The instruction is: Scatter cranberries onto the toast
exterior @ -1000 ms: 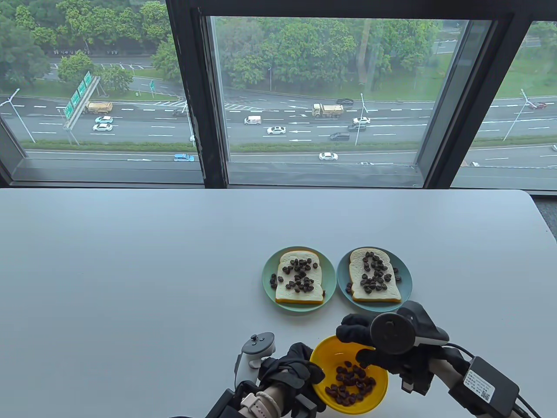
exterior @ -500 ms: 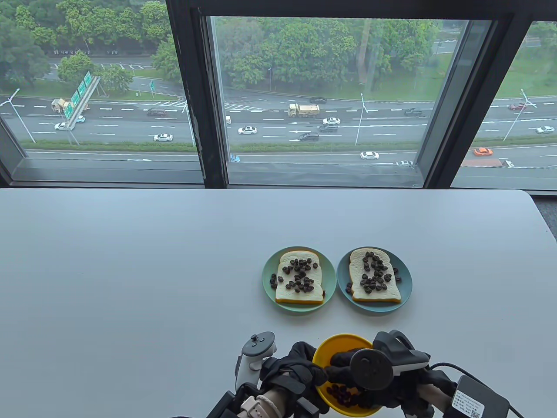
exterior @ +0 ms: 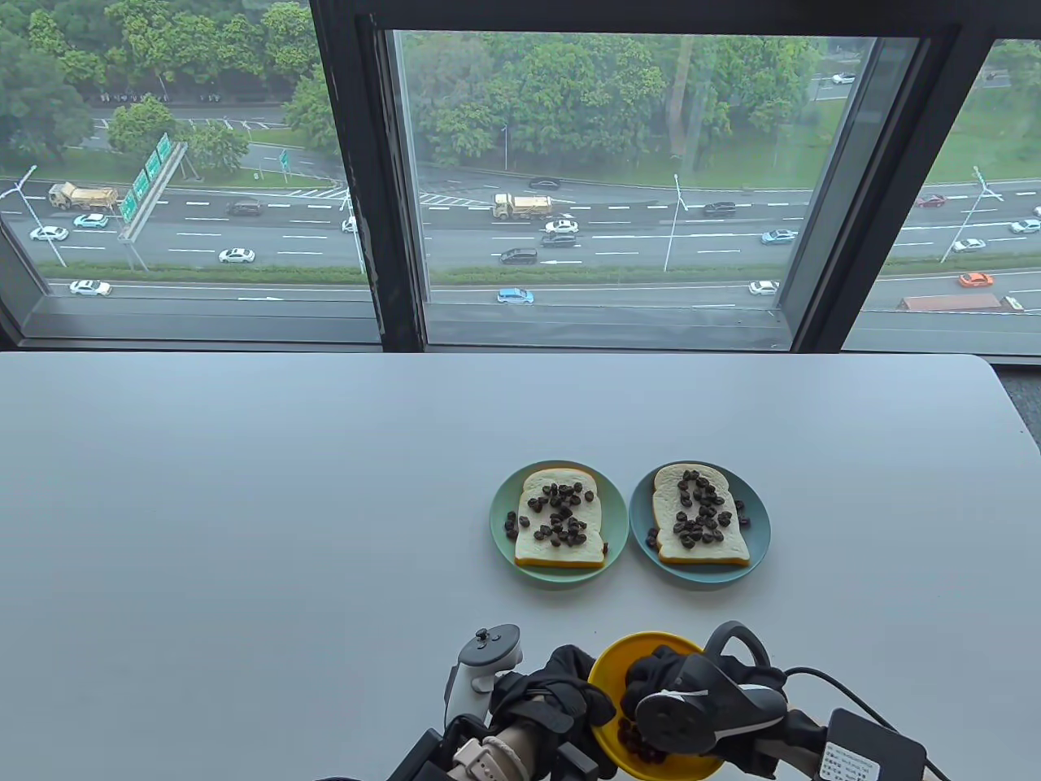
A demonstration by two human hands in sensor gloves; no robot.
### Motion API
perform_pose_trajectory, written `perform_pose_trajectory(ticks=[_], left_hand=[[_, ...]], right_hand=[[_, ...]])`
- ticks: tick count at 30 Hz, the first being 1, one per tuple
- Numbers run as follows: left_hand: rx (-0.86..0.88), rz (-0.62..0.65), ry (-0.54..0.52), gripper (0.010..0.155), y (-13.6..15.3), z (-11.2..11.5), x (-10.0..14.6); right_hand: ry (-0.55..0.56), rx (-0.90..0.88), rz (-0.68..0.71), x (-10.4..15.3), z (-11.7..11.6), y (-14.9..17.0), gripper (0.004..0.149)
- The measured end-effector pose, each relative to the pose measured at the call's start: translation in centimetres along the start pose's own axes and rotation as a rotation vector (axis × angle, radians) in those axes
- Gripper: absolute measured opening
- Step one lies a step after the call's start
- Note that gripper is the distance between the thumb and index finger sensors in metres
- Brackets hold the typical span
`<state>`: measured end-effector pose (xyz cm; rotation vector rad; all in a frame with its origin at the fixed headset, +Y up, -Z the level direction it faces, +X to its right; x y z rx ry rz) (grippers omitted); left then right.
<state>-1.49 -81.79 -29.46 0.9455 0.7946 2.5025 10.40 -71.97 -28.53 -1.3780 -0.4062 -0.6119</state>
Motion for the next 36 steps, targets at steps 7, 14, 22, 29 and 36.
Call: perform_pose_trajectory(ticks=[7, 14, 22, 29, 36], left_hand=[[0.003, -0.004, -0.032, 0.051, 0.0, -0.8, 0.3], [0.015, -0.007, -0.020, 0.051, 0.1, -0.7, 0.1], [0.002, -0.020, 0.000, 0.051, 0.2, -0.5, 0.0], [0.005, -0.038, -0.002, 0.051, 0.6, -0.6, 0.2], [-0.006, -0.036, 0.007, 0.051, 0.3, -0.6, 0.0]], right_hand=[[0.049, -0.118, -0.065, 0.3, 2.5, 1.7, 0.042], [0.154, -0.124, -0.303, -1.0, 5.1, 8.9, 0.041], [0.111, -0.025, -0.618, -5.3, 1.1, 19.8, 0.041], [-0.001, 0.032, -0.762, -9.1, -4.8, 24.5, 0.041], [-0.041, 0.100, -0.794, -9.6, -6.4, 25.3, 0.041]])
Point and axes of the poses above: the tracker on the back of each hand, its own y axis roughly to the little-finger side, its own x axis roughly from the fingertips to the wrist, z = x × y, the point moved 4 cm from there along -x, roughly from the wrist to the fingertips, and after that the axes turned 13 degrees about y, right-handed, at the moved point
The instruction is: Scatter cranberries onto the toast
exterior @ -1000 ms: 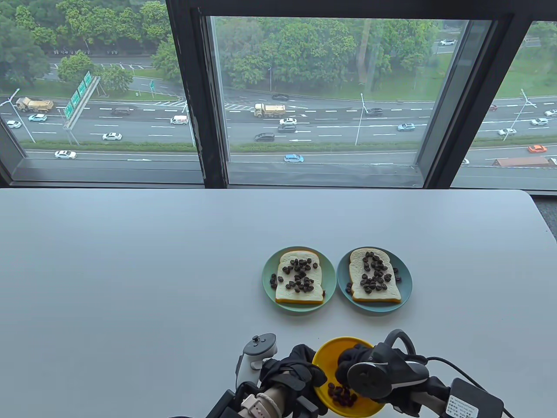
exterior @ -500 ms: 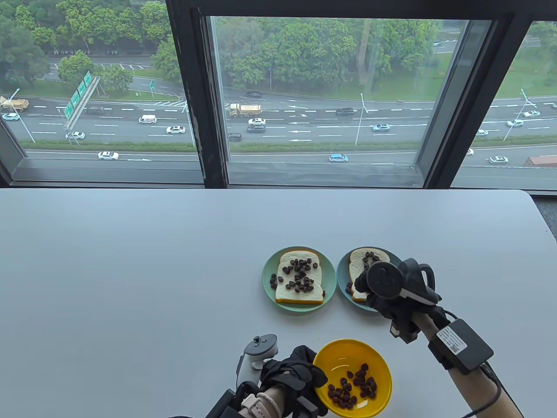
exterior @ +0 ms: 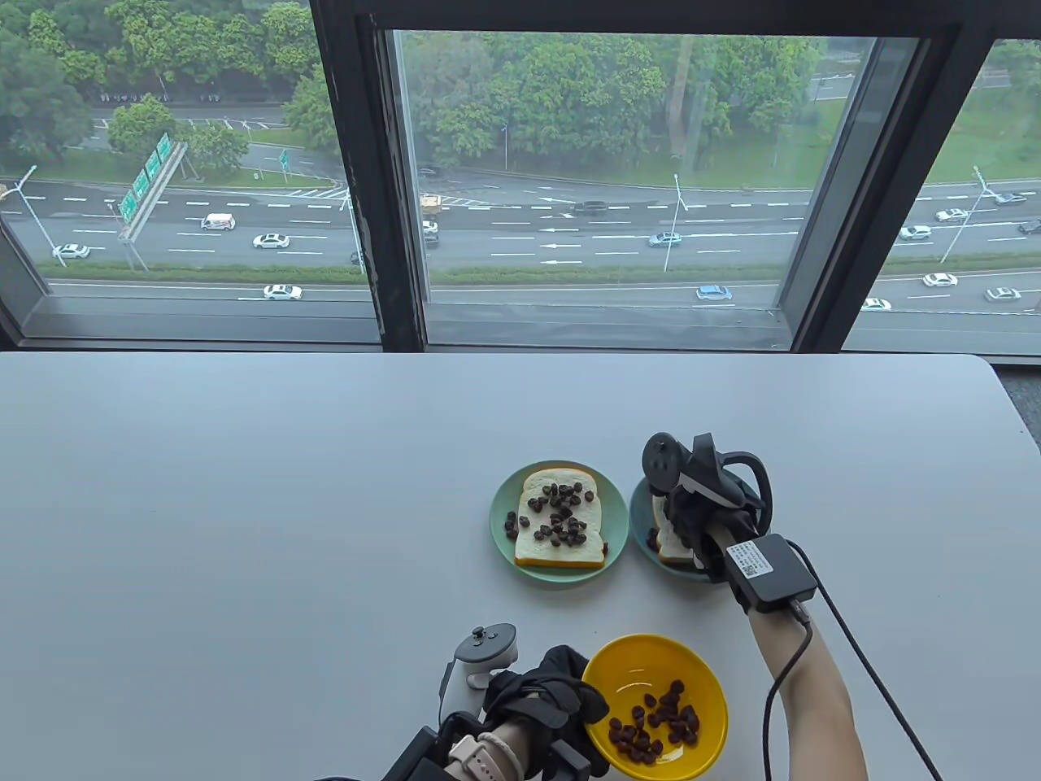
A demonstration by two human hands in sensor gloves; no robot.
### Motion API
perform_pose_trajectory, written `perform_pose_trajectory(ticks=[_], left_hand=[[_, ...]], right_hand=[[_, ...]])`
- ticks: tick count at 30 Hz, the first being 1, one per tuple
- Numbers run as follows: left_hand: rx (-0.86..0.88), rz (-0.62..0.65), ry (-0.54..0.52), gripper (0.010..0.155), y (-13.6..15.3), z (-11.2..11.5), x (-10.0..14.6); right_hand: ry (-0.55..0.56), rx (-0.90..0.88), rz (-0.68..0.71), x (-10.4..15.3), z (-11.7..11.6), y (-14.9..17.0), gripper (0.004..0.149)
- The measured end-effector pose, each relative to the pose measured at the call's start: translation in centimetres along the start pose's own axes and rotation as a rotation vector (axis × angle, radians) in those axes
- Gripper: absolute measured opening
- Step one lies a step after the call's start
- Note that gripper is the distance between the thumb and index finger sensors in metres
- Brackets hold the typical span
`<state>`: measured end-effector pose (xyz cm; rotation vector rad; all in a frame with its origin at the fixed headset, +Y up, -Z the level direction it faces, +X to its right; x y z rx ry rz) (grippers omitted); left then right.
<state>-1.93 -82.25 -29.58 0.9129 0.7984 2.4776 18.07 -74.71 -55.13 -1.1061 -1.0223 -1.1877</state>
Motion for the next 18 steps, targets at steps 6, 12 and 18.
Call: perform_pose_trajectory(ticks=[6, 12, 18], left_hand=[[0.000, -0.004, 0.000, 0.051, 0.1, 0.0, 0.0], [-0.003, -0.006, -0.005, 0.051, 0.1, 0.0, -0.1], [-0.029, -0.001, -0.013, 0.051, -0.1, 0.1, 0.0]], right_hand=[[0.027, -0.021, 0.000, 0.5, 0.4, 0.5, 0.043], [0.087, -0.054, 0.003, 2.6, 2.5, 2.3, 0.046], [0.118, -0.107, -0.015, 6.7, 5.1, 4.4, 0.050]])
Point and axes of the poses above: the tracker on the back of each hand, its own y axis roughly to the little-finger side, its own x axis roughly from the fingertips to the wrist, z = x × y, the point moved 4 cm from there along -x, roughly from the wrist to the fingertips, and after that the axes turned 13 degrees about y, right-handed, at the moved point
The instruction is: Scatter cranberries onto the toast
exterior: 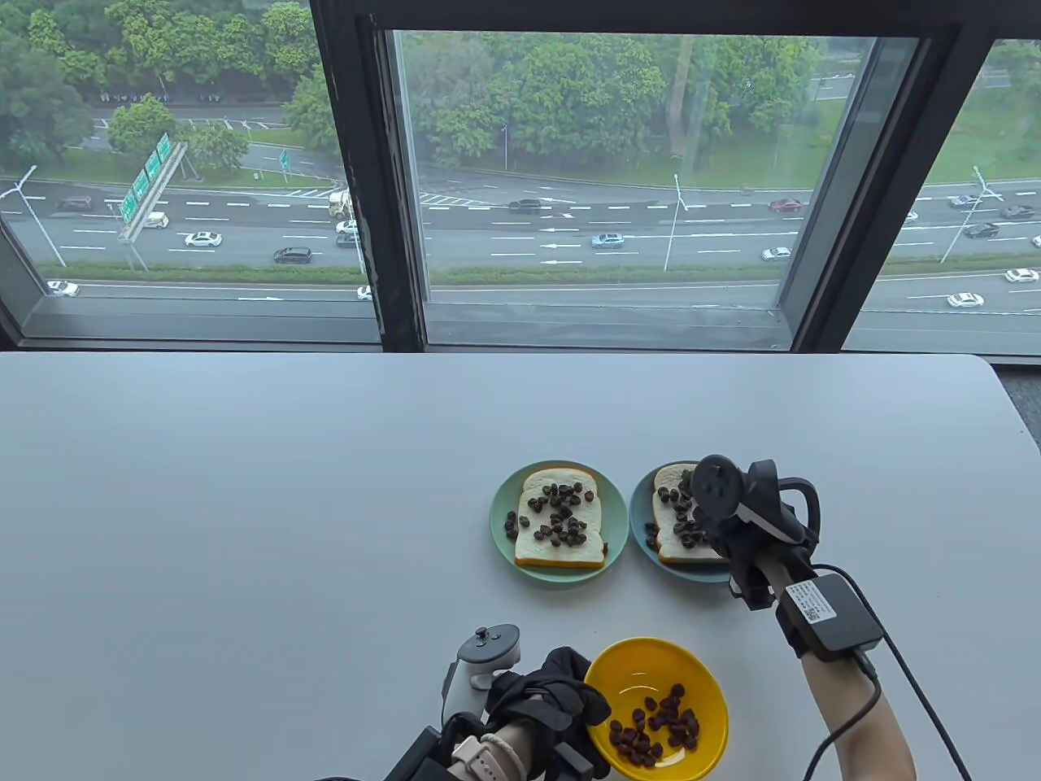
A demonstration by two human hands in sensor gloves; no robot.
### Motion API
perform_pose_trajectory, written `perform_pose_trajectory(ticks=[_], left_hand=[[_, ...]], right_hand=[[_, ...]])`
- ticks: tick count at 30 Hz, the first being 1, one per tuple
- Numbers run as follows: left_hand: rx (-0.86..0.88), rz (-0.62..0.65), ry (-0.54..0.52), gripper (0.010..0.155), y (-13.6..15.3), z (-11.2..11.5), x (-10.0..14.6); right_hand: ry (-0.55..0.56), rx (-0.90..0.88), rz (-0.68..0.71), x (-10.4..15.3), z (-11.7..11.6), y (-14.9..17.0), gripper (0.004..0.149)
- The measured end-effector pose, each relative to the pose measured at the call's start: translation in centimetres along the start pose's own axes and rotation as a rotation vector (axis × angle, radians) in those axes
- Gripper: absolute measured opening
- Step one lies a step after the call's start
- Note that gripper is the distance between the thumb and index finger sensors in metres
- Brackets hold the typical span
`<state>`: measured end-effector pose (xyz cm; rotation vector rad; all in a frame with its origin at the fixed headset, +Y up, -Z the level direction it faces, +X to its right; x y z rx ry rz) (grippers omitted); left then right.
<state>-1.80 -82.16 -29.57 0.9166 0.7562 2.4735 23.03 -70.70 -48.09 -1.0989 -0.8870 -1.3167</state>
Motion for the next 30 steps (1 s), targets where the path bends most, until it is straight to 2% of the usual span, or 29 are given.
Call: perform_pose_trajectory(ticks=[4, 7, 12, 14, 16, 18, 21, 22, 24, 26, 28, 29, 30], left_hand=[[-0.010, 0.010, -0.007, 0.051, -0.3, 0.0, 0.1], [-0.013, 0.016, -0.016, 0.051, -0.4, -0.1, 0.1], [-0.005, 0.032, -0.043, 0.051, -0.4, -0.2, 0.3], [-0.002, 0.041, -0.050, 0.051, -0.5, -0.1, 0.5], [0.004, 0.050, -0.047, 0.051, -0.6, -0.1, 0.6], [0.015, 0.060, -0.042, 0.051, -0.8, 0.0, 0.7], [0.034, 0.109, -0.062, 0.051, -1.3, 0.1, 1.0], [0.008, 0.118, -0.074, 0.051, -1.6, -0.2, 1.0], [-0.036, 0.126, -0.089, 0.051, -1.8, -0.3, 1.1], [-0.001, 0.137, -0.079, 0.051, -1.8, -0.2, 1.2], [-0.009, 0.137, -0.073, 0.051, -1.7, -0.1, 1.2], [-0.003, 0.138, -0.070, 0.051, -1.8, 0.0, 1.2], [-0.020, 0.127, -0.060, 0.051, -1.7, 0.2, 1.1]], right_hand=[[0.016, -0.082, -0.002, 3.5, 2.2, 0.9, 0.051], [-0.007, -0.207, 0.062, 6.3, 3.7, 0.1, 0.054], [-0.110, -0.430, 0.302, 11.2, 6.3, -5.5, 0.060], [-0.203, -0.425, 0.407, 13.0, 6.2, -8.2, 0.063], [-0.302, -0.332, 0.495, 14.3, 5.2, -10.2, 0.067], [-0.348, -0.236, 0.560, 15.3, 4.1, -11.5, 0.072], [-0.463, -0.186, 0.625, 16.8, 1.9, -13.0, 0.078], [-0.463, -0.174, 0.629, 17.1, 1.6, -13.3, 0.076], [-0.387, -0.106, 0.647, 17.4, 1.4, -13.9, 0.072], [-0.243, 0.027, 0.682, 17.8, 1.7, -14.5, 0.067], [-0.106, 0.075, 0.709, 18.3, 2.5, -15.3, 0.058], [-0.100, 0.092, 0.727, 18.5, 2.6, -15.5, 0.056], [-0.093, 0.108, 0.734, 18.7, 2.8, -15.8, 0.048]])
Point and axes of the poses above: the tracker on the back of each hand, its own y axis roughly to the little-finger side, its own x axis roughly from the fingertips to the wrist, z = x × y, the point moved 4 cm from there along -x, roughly from the wrist to the fingertips, and after that the axes turned 13 degrees about y, right-handed, at the moved point
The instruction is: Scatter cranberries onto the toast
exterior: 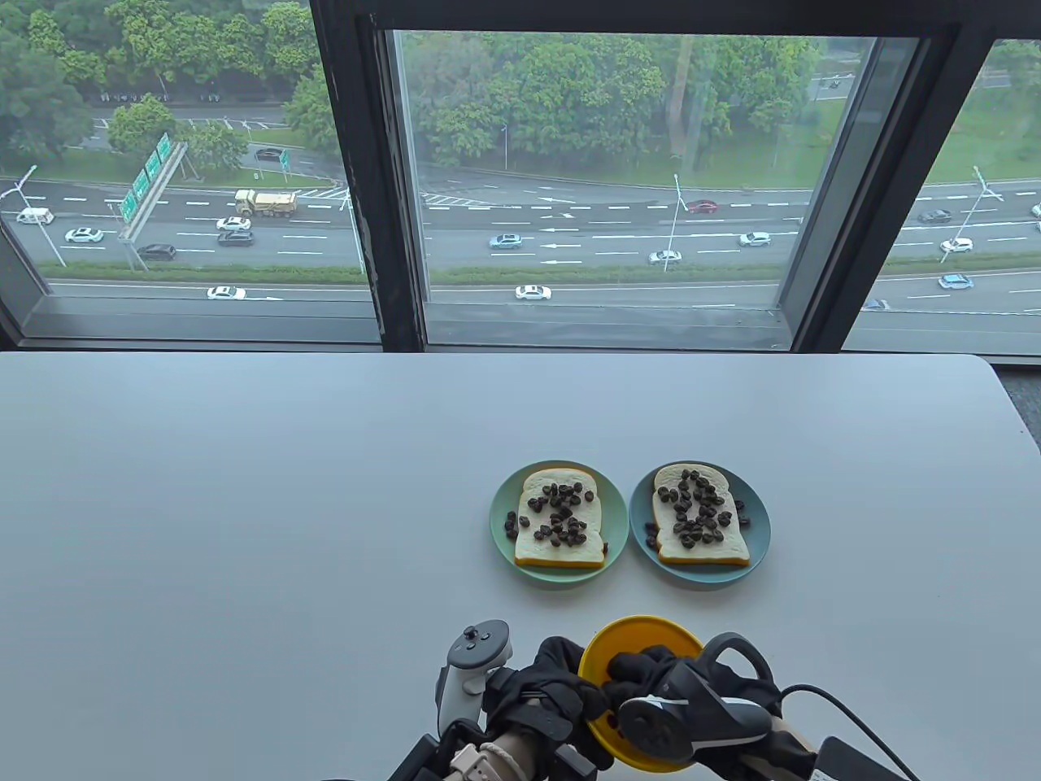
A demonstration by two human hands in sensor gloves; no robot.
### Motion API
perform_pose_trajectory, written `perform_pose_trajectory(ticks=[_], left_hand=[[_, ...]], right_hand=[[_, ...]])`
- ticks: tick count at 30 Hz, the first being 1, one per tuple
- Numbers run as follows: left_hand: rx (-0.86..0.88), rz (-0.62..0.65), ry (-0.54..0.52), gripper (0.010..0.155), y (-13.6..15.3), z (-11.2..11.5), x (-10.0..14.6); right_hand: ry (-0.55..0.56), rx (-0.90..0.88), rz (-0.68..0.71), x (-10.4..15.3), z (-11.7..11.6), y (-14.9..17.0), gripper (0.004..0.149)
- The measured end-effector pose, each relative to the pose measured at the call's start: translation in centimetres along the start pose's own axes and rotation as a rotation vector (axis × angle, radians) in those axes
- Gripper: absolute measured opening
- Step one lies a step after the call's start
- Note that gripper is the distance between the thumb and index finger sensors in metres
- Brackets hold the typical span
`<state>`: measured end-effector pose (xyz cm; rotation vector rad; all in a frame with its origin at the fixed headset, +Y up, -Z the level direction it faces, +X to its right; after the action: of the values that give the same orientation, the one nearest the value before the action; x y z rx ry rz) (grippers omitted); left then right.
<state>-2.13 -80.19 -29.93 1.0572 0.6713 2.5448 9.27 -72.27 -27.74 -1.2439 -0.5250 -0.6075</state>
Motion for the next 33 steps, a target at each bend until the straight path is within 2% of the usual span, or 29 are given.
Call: perform_pose_trajectory(ticks=[2, 5, 10, 15, 20, 24, 28, 33], left_hand=[[0.000, -0.012, 0.012, 0.051, 0.2, 0.3, -0.1], [0.024, -0.031, 0.017, 0.051, 0.6, 0.3, -0.3], [0.014, -0.060, 0.006, 0.051, 0.8, 0.0, -0.3], [0.053, -0.068, 0.002, 0.051, 1.0, -0.4, -0.2], [0.033, -0.056, -0.003, 0.051, 0.7, -0.4, 0.1], [0.047, -0.066, 0.020, 0.051, 0.8, -0.2, -0.2], [0.036, -0.080, 0.025, 0.051, 1.1, -0.2, -0.3], [0.039, -0.093, 0.023, 0.051, 1.4, -0.4, -0.2]], right_hand=[[0.027, -0.031, 0.010, 0.1, 0.0, -0.1, 0.038], [0.033, -0.021, 0.008, 0.2, 0.1, -0.1, 0.033], [0.059, -0.013, -0.002, 0.1, 0.5, 0.0, 0.031], [0.113, -0.092, -0.051, 0.2, 2.2, 1.2, 0.030], [0.170, -0.194, -0.147, 0.3, 4.4, 4.4, 0.030], [0.197, -0.263, -0.292, -0.3, 5.2, 9.0, 0.030], [0.185, -0.201, -0.483, -2.5, 3.2, 15.6, 0.031], [0.105, -0.193, -0.723, -5.1, -2.4, 22.4, 0.031]])
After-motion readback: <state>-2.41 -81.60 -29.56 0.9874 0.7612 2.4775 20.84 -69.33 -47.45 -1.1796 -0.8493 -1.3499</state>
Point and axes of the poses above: the tracker on the back of each hand, its own y axis roughly to the little-finger side, its own x axis roughly from the fingertips to the wrist, z = x × y, the point moved 4 cm from there along -x, roughly from the wrist to the fingertips, and after that the axes turned 13 degrees about y, right-handed, at the moved point
